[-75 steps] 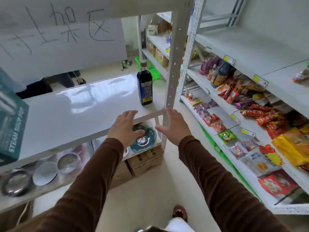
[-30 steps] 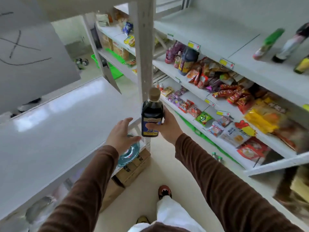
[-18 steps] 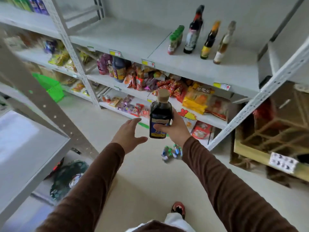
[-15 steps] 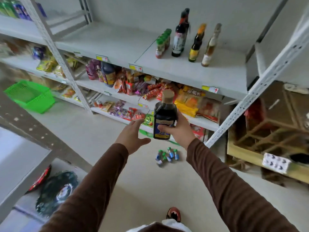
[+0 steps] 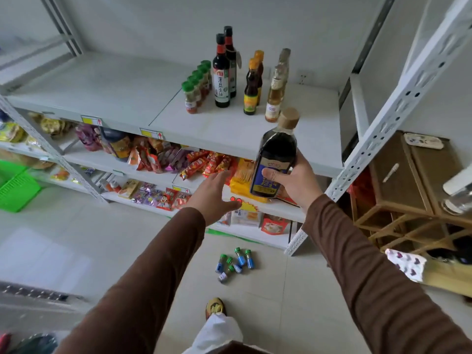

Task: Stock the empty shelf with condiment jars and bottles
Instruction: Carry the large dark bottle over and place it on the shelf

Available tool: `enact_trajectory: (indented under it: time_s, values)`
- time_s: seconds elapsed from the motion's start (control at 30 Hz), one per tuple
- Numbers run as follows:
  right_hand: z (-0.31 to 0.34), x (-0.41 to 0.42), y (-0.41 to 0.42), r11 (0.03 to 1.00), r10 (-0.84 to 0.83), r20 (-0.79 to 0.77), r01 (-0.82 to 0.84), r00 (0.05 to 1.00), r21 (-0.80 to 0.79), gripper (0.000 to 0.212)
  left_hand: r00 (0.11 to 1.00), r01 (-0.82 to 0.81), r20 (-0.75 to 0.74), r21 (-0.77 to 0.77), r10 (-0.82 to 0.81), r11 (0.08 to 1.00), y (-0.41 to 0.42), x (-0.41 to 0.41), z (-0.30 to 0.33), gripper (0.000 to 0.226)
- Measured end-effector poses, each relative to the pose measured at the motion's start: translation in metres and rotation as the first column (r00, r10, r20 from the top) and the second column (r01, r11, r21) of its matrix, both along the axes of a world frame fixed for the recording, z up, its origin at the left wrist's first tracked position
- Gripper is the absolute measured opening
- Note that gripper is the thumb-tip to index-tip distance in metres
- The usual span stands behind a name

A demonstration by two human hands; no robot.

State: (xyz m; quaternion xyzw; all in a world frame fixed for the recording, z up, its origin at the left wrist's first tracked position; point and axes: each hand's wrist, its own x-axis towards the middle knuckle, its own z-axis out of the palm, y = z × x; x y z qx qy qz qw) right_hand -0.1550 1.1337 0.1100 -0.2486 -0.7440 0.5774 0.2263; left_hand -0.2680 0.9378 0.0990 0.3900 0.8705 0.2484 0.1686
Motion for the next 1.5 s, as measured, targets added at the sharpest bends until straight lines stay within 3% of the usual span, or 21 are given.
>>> enact_trajectory:
  time_s: [0.4,0.73,1.27,1.5]
  values:
    - [0.007,-0.090,0.161,0.983,-0.184,0.034,0.185,0.982,-0.012,0.060,0.993,0.117,0.033,0.014,-0.117,0.993,0.155,-0.102,0.011,0.080]
    - [-0.018,-0.147,0.268,0.979,-0.191,0.060,0.194,0.980,-0.055,0.059,0.997,0.058,0.049,-0.023,-0.057,0.998,0.252,-0.131,-0.003,0.078]
    - [-0.018,-0.180,0.300,0.985,-0.164,0.077,0.167,0.983,-0.036,0.057,0.997,0.042,0.066,-0.047,-0.039,0.998,0.284,-0.147,-0.014,0.078]
    - [-0.029,-0.177,0.291,0.968,-0.227,0.071,0.233,0.971,-0.093,0.055,0.996,0.049,0.072,-0.067,-0.044,0.997,0.270,-0.144,-0.019,0.077]
